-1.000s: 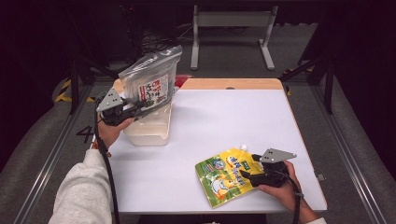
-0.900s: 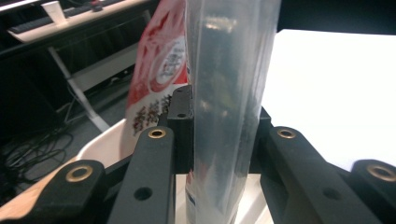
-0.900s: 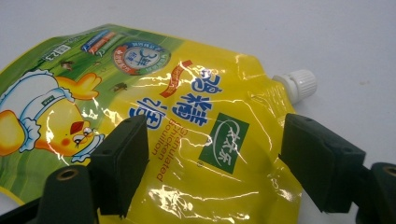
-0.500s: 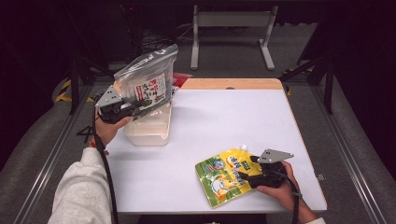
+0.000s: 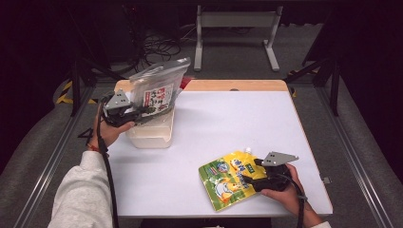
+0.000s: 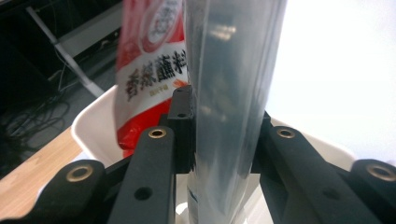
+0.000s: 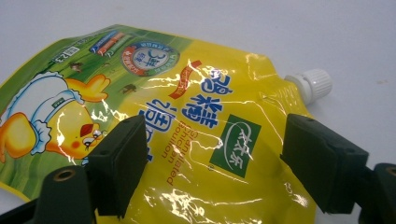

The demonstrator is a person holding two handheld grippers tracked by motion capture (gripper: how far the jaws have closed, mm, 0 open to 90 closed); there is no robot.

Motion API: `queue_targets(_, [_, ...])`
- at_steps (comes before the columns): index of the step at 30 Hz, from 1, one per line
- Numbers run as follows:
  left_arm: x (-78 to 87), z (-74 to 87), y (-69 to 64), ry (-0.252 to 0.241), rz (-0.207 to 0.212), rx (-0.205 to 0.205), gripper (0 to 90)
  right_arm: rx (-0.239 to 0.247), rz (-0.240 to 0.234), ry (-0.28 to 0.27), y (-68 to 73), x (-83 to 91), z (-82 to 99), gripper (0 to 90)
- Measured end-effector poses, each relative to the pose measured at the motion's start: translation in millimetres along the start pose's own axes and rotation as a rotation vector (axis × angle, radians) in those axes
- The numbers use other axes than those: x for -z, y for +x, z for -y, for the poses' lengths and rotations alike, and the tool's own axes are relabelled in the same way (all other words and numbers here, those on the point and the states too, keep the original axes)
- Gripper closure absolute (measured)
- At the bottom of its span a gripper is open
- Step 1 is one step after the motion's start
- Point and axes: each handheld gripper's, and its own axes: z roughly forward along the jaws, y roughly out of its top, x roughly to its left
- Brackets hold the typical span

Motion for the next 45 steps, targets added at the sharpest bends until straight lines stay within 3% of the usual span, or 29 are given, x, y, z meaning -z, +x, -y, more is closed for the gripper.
queue_targets(7, [-0.9, 16.6, 9.0, -0.066, 0.02, 0.086, 72.9, 0.001, -0.002, 0.001, 0.0, -0.7, 0.5, 22.3])
queue_targets(12, [-8.0, 12.2, -3.3, -0.025, -0.006, 0.002, 73.0, 0.004, -0.014, 0.004, 1.4, -1.8, 0.0, 22.2])
queue_targets(15, [-6.8, 17.3, 0.5, -0.051, 0.006, 0.041, 73.1, 0.006, -0.016, 0.004, 2.3, -2.0, -0.3, 22.2])
queue_targets(20, [-8.5, 18.7, -1.0, -0.064, 0.012, 0.036, 73.0, 0.005, -0.018, 0.005, 2.1, -2.5, -0.2, 21.9])
queue_targets(22, [-7.9, 18.5, -1.2, -0.063, 0.001, 0.034, 72.1, 0.005, -0.021, 0.005, 2.1, -2.8, -0.3, 21.9])
queue_targets(25, [-6.3, 20.6, -0.1, -0.079, -0.039, 0.069, 69.8, 0.007, -0.022, 0.005, 2.3, -2.8, -0.4, 21.8])
queue_targets(27, [-4.4, 20.9, 0.0, -0.051, -0.077, 0.069, 62.0, 0.008, -0.022, 0.005, 2.2, -2.8, -0.4, 21.8])
queue_targets(29, [0.7, 24.0, -0.1, -0.055, -0.078, 0.079, 60.0, 0.011, -0.021, 0.006, 2.3, -2.3, -0.5, 21.8])
queue_targets(33, [8.5, 33.3, -3.7, -0.014, -0.066, 0.049, 62.1, 0.015, -0.021, 0.006, 2.1, -1.6, -0.4, 21.8])
queue_targets(36, [11.8, 41.7, -5.1, 0.02, -0.065, 0.042, 68.6, 0.019, -0.023, 0.007, 2.5, -1.8, -1.1, 21.7])
queue_targets(45, [9.6, 46.3, -0.5, -0.001, -0.075, 0.063, 73.9, 0.027, -0.036, 0.001, 4.0, -4.0, -4.2, 21.6])
